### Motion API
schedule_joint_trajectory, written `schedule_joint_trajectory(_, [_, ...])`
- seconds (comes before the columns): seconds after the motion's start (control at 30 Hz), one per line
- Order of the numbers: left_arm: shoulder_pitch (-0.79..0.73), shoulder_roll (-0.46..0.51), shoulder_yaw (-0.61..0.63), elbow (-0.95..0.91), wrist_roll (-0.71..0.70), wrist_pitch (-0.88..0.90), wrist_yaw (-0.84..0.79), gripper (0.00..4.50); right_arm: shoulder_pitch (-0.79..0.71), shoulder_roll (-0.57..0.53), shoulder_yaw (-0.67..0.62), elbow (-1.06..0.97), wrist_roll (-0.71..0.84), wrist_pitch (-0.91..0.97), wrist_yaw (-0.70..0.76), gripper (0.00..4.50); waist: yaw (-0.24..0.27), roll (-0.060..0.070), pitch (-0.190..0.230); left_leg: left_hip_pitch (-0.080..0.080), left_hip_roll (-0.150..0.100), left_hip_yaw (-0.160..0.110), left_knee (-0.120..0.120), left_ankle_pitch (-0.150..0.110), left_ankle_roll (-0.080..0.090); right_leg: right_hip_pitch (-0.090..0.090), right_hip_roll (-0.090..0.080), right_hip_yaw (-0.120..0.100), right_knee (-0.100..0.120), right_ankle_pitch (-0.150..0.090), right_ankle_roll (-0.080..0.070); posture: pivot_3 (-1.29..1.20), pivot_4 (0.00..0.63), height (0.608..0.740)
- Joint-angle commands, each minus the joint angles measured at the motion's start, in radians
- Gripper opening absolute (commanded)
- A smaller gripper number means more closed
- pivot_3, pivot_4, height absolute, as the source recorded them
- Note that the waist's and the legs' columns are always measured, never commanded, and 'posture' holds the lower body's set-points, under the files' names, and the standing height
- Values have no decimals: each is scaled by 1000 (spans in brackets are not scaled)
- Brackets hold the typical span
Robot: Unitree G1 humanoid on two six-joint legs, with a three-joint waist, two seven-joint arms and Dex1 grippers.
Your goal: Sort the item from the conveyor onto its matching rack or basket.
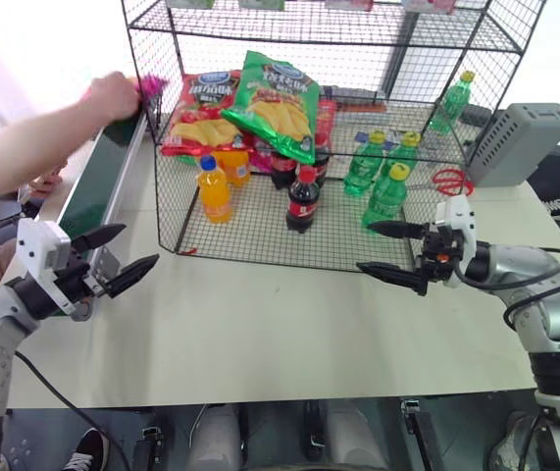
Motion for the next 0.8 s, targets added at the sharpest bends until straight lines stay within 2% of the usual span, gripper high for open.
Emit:
schedule_joint_trajectory(0.03, [16,10,50,-5,-22,-12,-16,4500,-18,5,-8,-18,14,-10,8,4404,0,0,0,0,0,0,0,0,0,0,0,0,0,0,0,0,150,740])
schedule_joint_trajectory(0.6, [41,17,69,4,33,-71,22,4500,-26,33,31,-47,19,5,6,4404,0,0,0,0,0,0,0,0,0,0,0,0,0,0,0,0,150,740])
schedule_joint_trajectory(0.8, [100,26,108,32,140,-209,27,4500,-34,126,92,-114,40,47,-48,4404,-5,0,0,0,1,0,0,0,0,0,1,0,0,0,0,0,150,740])
